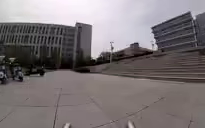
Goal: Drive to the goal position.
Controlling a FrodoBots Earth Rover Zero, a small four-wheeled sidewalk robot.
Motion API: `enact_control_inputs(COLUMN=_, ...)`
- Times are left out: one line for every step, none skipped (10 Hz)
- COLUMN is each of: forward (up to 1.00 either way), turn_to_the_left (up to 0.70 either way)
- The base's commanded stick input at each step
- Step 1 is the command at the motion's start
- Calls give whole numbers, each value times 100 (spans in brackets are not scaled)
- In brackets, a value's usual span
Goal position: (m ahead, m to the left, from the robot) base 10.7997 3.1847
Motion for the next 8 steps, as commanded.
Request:
enact_control_inputs(forward=85, turn_to_the_left=0)
enact_control_inputs(forward=85, turn_to_the_left=0)
enact_control_inputs(forward=85, turn_to_the_left=0)
enact_control_inputs(forward=85, turn_to_the_left=0)
enact_control_inputs(forward=85, turn_to_the_left=0)
enact_control_inputs(forward=85, turn_to_the_left=0)
enact_control_inputs(forward=85, turn_to_the_left=0)
enact_control_inputs(forward=85, turn_to_the_left=0)
